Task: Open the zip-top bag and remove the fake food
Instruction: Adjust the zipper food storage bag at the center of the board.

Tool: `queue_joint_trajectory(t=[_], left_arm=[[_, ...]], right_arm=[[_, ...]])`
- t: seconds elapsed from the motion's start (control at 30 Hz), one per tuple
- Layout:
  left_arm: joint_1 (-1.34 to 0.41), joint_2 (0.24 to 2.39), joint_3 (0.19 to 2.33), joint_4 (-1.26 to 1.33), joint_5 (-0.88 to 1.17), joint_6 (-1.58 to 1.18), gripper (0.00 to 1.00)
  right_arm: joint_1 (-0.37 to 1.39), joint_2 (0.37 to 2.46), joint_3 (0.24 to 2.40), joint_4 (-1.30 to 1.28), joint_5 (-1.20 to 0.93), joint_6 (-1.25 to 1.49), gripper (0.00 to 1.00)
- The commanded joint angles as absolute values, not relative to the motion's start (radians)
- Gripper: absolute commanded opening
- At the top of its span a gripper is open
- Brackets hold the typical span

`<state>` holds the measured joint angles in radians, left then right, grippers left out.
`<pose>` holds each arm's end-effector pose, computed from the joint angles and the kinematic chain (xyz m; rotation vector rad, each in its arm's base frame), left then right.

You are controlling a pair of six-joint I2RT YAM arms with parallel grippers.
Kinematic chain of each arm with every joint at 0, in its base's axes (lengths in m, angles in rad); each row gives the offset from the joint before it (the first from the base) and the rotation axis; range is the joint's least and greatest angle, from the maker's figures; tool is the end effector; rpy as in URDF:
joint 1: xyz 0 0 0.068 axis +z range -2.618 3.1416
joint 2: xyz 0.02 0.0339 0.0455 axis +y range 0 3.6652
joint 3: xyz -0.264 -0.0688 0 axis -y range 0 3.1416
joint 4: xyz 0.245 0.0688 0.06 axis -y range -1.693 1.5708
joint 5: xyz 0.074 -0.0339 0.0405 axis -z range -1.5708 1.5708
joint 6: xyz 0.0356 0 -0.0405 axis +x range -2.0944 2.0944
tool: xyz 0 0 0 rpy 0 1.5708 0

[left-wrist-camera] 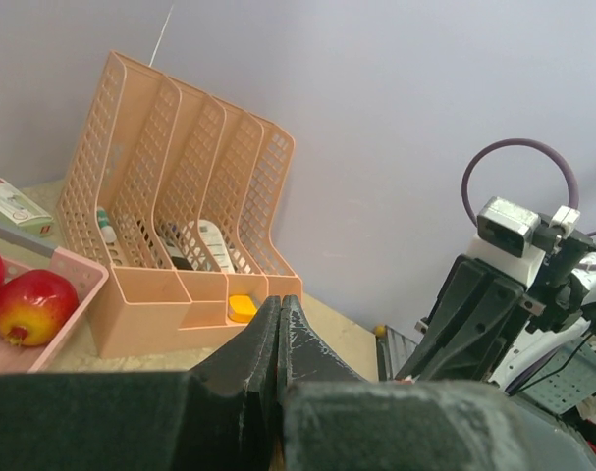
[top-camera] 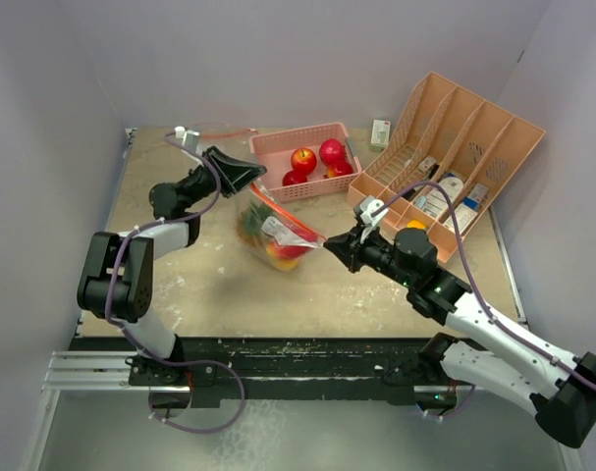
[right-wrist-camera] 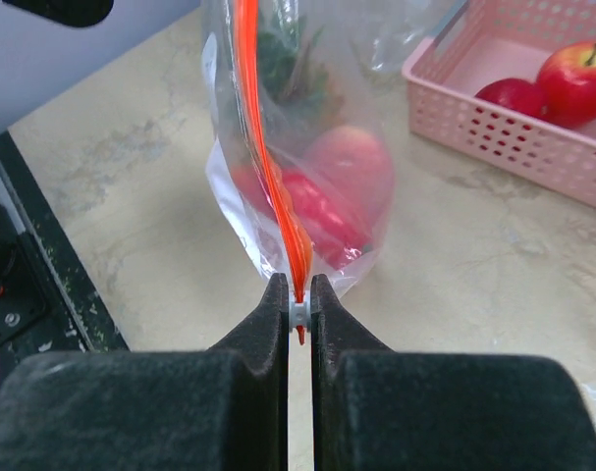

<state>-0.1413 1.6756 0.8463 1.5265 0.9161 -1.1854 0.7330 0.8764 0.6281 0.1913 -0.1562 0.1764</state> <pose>0.3234 -0.0745 0.2973 0.3782 1.2648 -1.5497 0.1541 0.1462 0.3081 -0.5834 1.5878 0.8185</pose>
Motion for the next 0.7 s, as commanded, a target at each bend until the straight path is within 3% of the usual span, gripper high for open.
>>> queue_joint_trajectory(t=[0.0, 0.13, 0.23, 0.33, 0.57, 0.67], left_arm=[[-0.118, 1.613, 0.84, 1.648, 0.871, -1.206, 0.0], [-0.113, 1.596, 0.831, 1.649, 0.861, -1.213, 0.03], [-0.112, 1.585, 0.837, 1.648, 0.869, -1.218, 0.37], [-0.112, 1.572, 0.844, 1.647, 0.885, -1.216, 0.59], [-0.14, 1.564, 0.857, 1.623, 0.937, -1.179, 0.81], [-0.215, 1.537, 0.899, 1.442, 0.996, -1.018, 0.87]], right_arm=[[0.732, 0.815, 0.666, 0.159, -0.047, 0.177, 0.0], [0.73, 0.803, 0.684, 0.135, -0.036, 0.165, 0.0], [0.73, 0.833, 0.708, 0.121, -0.046, 0.15, 0.0], [0.73, 0.857, 0.724, 0.124, -0.041, 0.141, 0.0], [0.73, 0.881, 0.757, 0.136, -0.045, 0.13, 0.0], [0.73, 0.899, 0.785, 0.125, -0.05, 0.114, 0.0]])
